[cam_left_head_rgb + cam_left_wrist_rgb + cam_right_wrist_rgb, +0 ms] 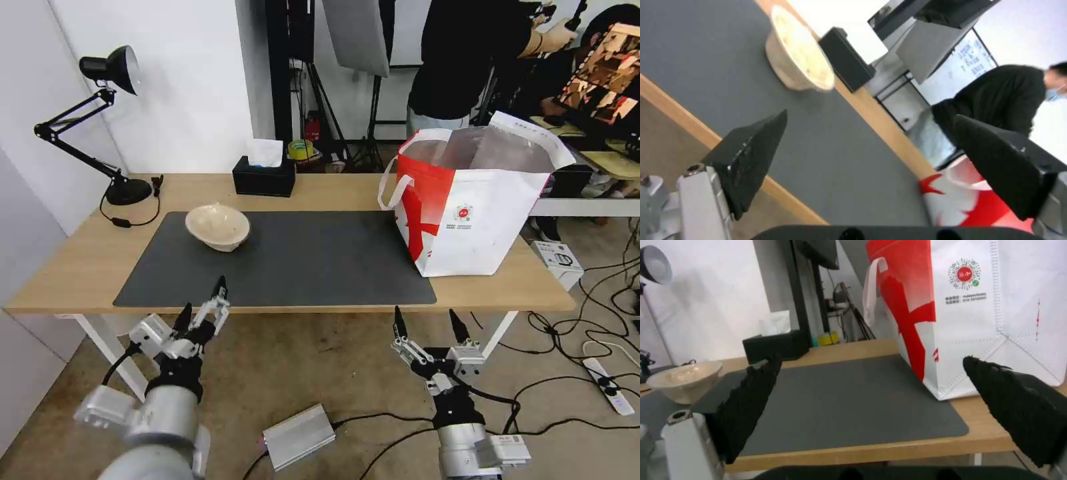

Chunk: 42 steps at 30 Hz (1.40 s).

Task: Pick up the trash from the table and place it into the takeout bag.

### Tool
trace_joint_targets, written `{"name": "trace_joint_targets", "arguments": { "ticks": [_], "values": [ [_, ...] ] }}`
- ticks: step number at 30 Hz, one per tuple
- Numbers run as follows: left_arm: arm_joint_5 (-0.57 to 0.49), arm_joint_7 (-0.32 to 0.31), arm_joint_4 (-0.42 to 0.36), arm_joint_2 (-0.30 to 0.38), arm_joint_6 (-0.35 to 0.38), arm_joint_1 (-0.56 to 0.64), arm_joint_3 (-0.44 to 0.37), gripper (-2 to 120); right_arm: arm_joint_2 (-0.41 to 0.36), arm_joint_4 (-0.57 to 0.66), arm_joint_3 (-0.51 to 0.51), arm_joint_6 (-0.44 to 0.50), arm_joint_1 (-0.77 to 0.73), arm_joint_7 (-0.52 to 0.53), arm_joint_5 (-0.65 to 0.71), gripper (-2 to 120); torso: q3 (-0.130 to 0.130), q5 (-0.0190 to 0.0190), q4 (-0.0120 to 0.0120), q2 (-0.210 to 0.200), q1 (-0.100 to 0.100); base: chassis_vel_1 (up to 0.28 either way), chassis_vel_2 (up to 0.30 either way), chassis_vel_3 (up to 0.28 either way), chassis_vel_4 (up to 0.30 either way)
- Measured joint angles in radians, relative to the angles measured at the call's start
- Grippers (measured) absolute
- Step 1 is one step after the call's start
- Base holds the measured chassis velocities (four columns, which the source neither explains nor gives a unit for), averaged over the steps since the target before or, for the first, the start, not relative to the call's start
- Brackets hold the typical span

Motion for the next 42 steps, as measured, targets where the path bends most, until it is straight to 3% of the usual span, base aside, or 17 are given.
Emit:
{"name": "trace_joint_targets", "arguments": {
  "ticks": [2, 7, 15, 23, 42],
  "values": [
    [-0.107, -0.054, 0.0, 0.016, 0.011, -0.052, -0.022, 100, 0.0, 0.0, 0.0, 0.0, 0.0, 0.0, 0.0, 100, 0.0, 0.0, 0.0, 0.0, 0.0, 0.0, 0.0, 0.0, 0.0],
    [-0.25, -0.132, 0.0, 0.056, 0.025, -0.125, -0.064, 100, 0.0, 0.0, 0.0, 0.0, 0.0, 0.0, 0.0, 100, 0.0, 0.0, 0.0, 0.0, 0.0, 0.0, 0.0, 0.0, 0.0],
    [-0.412, -0.216, 0.0, 0.105, 0.039, -0.21, -0.116, 100, 0.0, 0.0, 0.0, 0.0, 0.0, 0.0, 0.0, 100, 0.0, 0.0, 0.0, 0.0, 0.0, 0.0, 0.0, 0.0, 0.0],
    [-0.487, -0.28, 0.007, 0.117, 0.031, -0.277, -0.119, 100, 0.0, 0.0, 0.0, 0.0, 0.0, 0.0, 0.0, 100, 0.0, 0.0002, 0.0, 0.0, 0.0, 0.0, 0.0, 0.0, 0.0],
    [-0.57, -0.374, 0.168, 0.172, 0.015, -0.477, -0.073, 100, 0.0, 0.0, 0.0, 0.0, 0.0, 0.0, 0.0, 100, 0.0, 0.0, 0.0, 0.0, 0.0, 0.0, 0.0, 0.0, 0.0]
  ]
}}
